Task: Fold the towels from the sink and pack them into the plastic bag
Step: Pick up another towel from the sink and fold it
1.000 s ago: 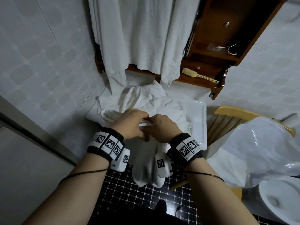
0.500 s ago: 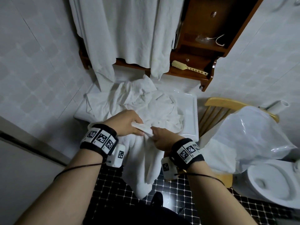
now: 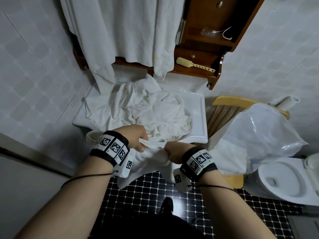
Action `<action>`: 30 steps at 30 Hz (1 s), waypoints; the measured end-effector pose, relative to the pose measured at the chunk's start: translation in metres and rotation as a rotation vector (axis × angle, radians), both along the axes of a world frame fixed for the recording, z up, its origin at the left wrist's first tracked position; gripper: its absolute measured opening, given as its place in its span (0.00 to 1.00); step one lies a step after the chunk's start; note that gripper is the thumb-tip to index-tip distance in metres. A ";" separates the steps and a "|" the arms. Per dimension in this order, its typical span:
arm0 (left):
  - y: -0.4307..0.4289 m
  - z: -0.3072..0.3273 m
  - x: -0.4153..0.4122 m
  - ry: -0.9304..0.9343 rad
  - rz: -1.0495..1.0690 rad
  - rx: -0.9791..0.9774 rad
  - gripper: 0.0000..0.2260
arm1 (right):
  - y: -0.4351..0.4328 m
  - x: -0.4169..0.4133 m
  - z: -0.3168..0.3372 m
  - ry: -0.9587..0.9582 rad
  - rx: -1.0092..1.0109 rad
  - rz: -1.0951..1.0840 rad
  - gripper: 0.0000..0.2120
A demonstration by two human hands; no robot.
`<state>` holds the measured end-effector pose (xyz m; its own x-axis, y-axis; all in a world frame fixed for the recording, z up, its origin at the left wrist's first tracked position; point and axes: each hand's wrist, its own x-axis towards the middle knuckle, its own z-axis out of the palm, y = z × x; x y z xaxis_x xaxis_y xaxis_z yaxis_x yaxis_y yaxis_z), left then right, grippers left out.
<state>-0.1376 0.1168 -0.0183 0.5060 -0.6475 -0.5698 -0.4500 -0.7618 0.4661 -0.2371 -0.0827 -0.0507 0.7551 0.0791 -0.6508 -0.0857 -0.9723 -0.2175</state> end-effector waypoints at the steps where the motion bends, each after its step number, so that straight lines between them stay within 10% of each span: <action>1: 0.000 0.000 -0.001 -0.004 -0.015 0.010 0.13 | 0.000 0.000 0.003 -0.014 -0.008 0.000 0.11; 13: 0.001 0.004 -0.017 0.124 -0.059 -0.262 0.18 | 0.028 0.023 -0.010 -0.675 0.181 -0.178 0.14; 21: 0.007 0.010 -0.018 0.011 0.068 -0.497 0.19 | 0.029 0.016 0.021 -0.301 0.802 -0.710 0.36; 25: 0.012 0.007 -0.012 -0.143 0.191 -0.554 0.04 | 0.024 0.004 0.043 -0.252 1.053 -0.450 0.11; 30: 0.010 0.005 -0.012 -0.215 0.234 -0.502 0.10 | 0.029 0.012 0.028 -0.404 0.912 -0.357 0.13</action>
<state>-0.1493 0.1268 -0.0132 0.7376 -0.6690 -0.0915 -0.4211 -0.5617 0.7121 -0.2249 -0.0540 -0.0227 0.9781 0.1417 -0.1524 -0.0926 -0.3595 -0.9285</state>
